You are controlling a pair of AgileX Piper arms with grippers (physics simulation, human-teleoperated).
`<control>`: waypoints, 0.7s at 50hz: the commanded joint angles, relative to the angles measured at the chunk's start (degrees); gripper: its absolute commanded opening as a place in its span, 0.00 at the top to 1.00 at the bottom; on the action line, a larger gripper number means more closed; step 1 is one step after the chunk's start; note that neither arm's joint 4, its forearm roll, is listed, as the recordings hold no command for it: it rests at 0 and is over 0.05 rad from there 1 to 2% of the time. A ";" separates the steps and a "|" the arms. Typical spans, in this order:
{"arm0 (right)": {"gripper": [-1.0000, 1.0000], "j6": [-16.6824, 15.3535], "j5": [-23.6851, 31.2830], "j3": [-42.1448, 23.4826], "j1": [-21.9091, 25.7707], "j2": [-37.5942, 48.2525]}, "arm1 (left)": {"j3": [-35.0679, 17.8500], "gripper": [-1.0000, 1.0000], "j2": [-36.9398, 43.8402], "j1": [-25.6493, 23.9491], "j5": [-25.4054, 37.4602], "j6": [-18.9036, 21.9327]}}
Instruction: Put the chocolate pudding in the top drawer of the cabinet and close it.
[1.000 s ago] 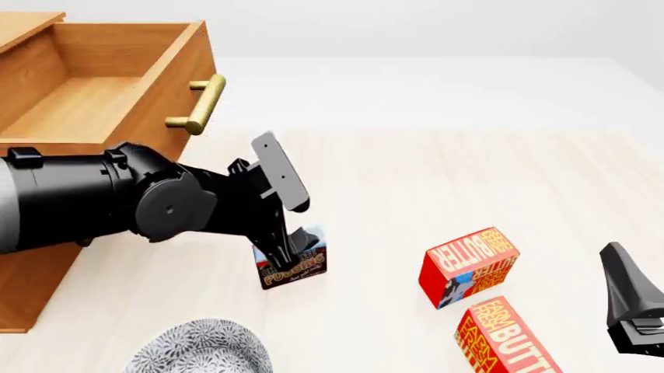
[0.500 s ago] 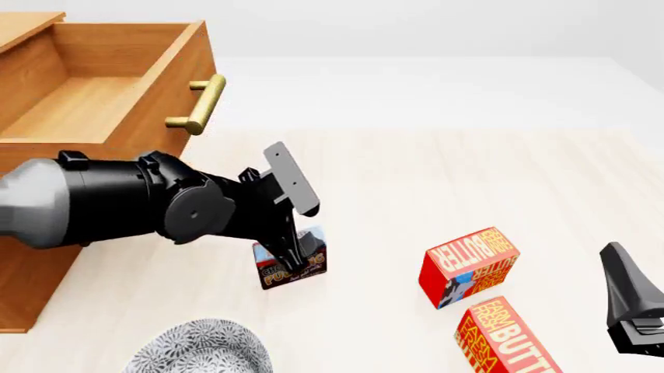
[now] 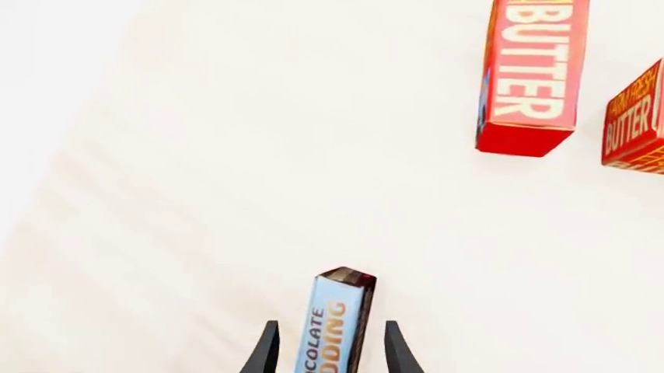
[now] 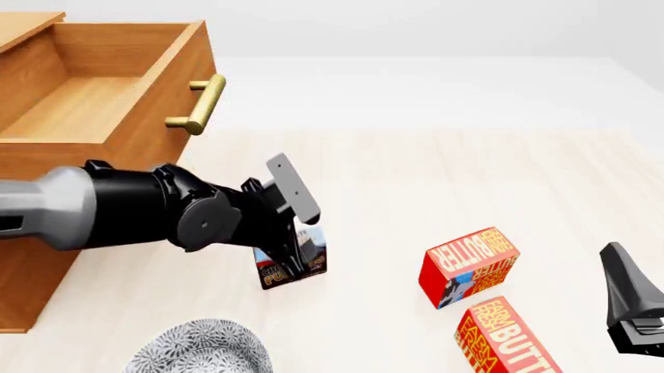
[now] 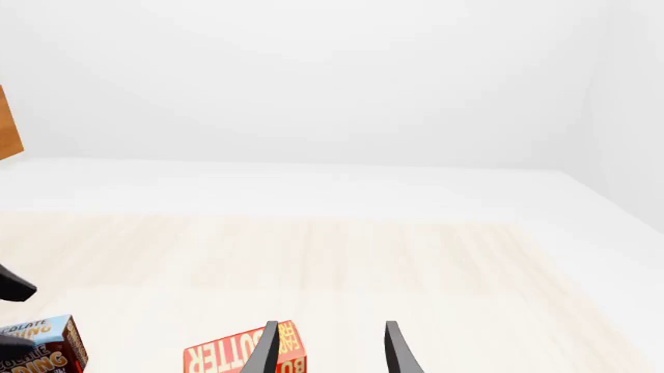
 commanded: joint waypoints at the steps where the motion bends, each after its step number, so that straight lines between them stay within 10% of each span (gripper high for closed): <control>1: 0.00 0.20 0.13 -0.01 -0.05 -0.04 | 0.96 0.00 2.36 0.76 -2.71 -0.86; 35: 0.00 0.20 0.12 -0.01 -0.06 -0.04 | 2.38 0.00 7.15 0.93 -5.79 -2.96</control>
